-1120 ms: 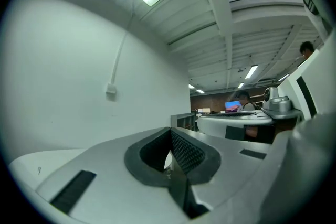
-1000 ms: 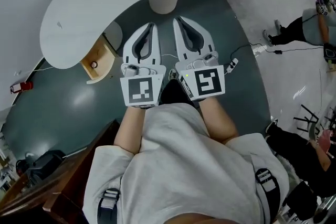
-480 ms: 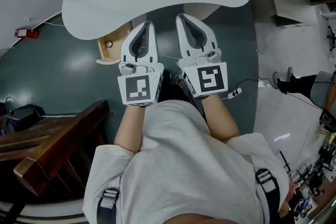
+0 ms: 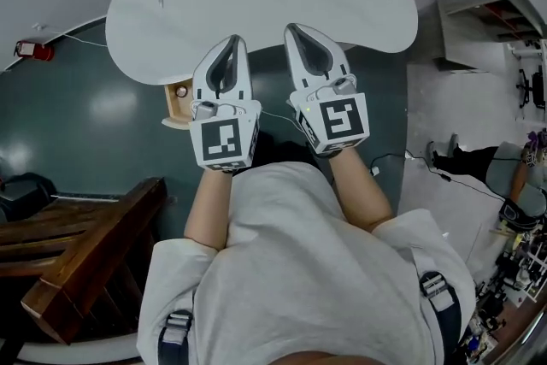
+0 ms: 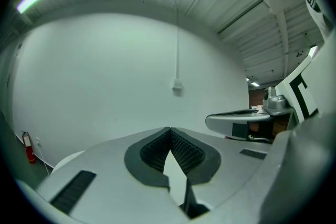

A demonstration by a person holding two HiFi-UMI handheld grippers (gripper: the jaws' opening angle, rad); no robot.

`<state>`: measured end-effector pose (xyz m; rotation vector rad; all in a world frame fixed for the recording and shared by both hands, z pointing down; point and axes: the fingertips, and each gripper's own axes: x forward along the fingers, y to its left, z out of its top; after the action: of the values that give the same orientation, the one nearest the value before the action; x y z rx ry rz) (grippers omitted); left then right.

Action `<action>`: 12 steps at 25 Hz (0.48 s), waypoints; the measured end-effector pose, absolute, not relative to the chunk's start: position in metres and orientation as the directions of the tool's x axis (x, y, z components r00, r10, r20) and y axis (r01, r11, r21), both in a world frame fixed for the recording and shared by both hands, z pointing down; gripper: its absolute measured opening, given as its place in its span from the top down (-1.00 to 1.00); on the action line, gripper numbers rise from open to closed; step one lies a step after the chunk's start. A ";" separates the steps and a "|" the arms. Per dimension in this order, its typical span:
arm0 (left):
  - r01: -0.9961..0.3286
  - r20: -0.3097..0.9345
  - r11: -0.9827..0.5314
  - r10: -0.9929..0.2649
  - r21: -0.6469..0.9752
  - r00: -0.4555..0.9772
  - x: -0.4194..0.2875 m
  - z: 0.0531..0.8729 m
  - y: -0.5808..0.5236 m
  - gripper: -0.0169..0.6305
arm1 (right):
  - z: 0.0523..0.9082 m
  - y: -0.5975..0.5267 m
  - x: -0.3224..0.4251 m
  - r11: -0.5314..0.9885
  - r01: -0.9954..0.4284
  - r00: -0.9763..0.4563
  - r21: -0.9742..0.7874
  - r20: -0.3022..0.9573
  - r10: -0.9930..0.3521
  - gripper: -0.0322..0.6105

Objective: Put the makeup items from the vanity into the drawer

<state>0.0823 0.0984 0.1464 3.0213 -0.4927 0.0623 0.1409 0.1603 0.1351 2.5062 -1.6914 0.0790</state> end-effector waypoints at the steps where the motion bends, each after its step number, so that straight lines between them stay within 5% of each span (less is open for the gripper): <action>1: -0.322 0.056 -0.944 -0.318 0.075 0.946 0.084 0.148 0.090 0.93 | 0.137 0.152 0.143 -0.369 -0.927 0.375 0.072 0.115 -0.920 0.86; 12: -0.354 0.117 -0.929 -0.341 0.111 0.933 0.121 0.183 0.034 0.93 | 0.171 0.085 0.186 -0.336 -0.940 0.340 0.055 0.184 -0.922 0.86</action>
<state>0.1208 0.0344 0.1830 2.9595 -0.5345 0.1447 0.1859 0.0847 0.1714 2.4435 -1.7130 0.1794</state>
